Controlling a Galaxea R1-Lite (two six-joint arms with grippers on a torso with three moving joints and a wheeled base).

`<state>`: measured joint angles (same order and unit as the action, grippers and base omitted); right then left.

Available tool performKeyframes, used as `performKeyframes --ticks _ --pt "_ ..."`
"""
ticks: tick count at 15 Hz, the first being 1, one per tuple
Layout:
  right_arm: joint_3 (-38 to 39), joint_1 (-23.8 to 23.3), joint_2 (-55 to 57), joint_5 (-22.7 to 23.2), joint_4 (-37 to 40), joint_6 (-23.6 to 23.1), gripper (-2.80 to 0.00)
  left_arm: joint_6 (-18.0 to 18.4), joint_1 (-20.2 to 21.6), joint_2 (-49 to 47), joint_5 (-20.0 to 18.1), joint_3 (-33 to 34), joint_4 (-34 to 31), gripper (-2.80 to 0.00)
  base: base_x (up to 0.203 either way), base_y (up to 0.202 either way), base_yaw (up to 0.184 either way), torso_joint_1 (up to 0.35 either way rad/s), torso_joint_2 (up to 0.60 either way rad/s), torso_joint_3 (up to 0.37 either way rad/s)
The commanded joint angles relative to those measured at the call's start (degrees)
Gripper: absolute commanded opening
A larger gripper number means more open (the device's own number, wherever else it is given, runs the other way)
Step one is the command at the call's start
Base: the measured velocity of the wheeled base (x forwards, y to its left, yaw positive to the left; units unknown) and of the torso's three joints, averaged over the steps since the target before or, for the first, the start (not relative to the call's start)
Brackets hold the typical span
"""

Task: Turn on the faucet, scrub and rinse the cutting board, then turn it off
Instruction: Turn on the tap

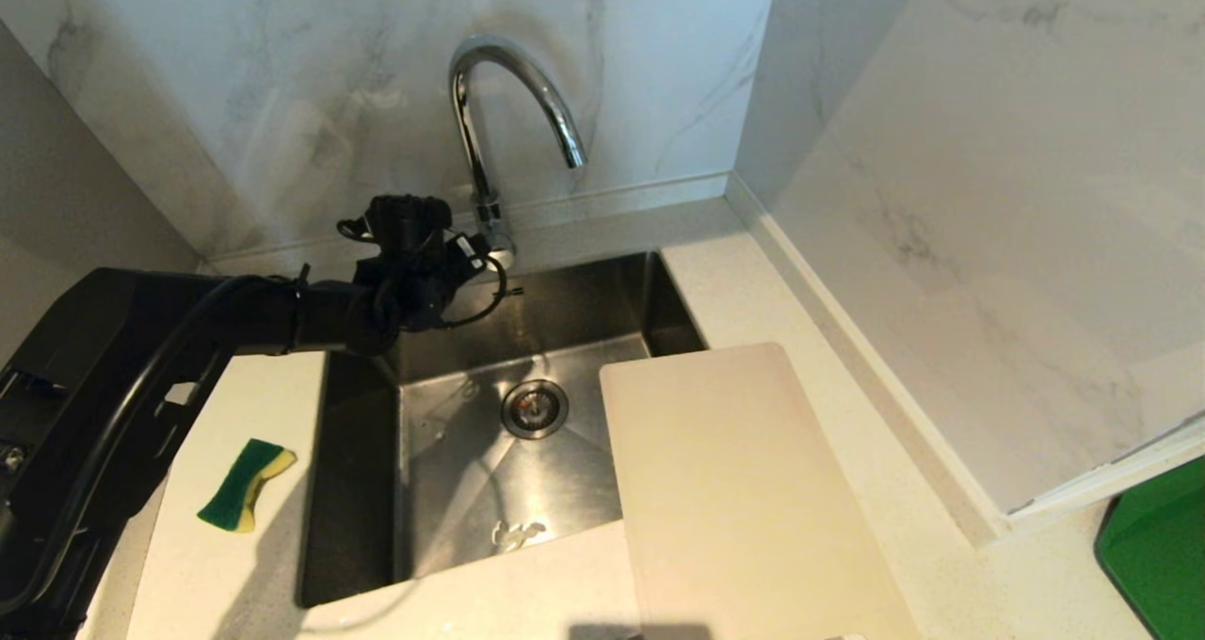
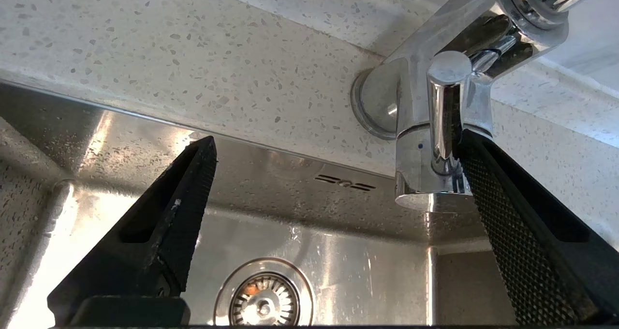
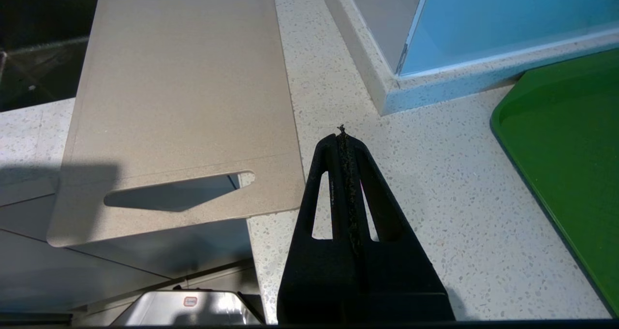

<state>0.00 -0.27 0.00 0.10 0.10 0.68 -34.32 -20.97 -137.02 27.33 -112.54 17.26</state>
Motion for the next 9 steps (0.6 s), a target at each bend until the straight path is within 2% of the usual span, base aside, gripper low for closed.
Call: performKeyframes --ticks 1,4,9 --pt "0.0 0.0 0.0 -0.01 -0.01 0.02 -2.8 -0.14 0.04 0.1 0.18 0.04 -0.03 0.0 0.0 0.0 0.0 0.0 0.0 0.0" --pt "0.0 0.0 0.0 -0.01 -0.01 0.02 -2.8 -0.3 0.05 0.3 0.19 0.09 -0.19 0.0 0.0 0.0 0.0 0.0 0.0 0.0" --pt "0.0 0.0 0.0 -0.01 -0.01 0.02 -2.8 -3.63 -0.04 2.55 0.27 0.74 -5.04 0.0 0.0 0.0 0.0 0.0 0.0 0.0"
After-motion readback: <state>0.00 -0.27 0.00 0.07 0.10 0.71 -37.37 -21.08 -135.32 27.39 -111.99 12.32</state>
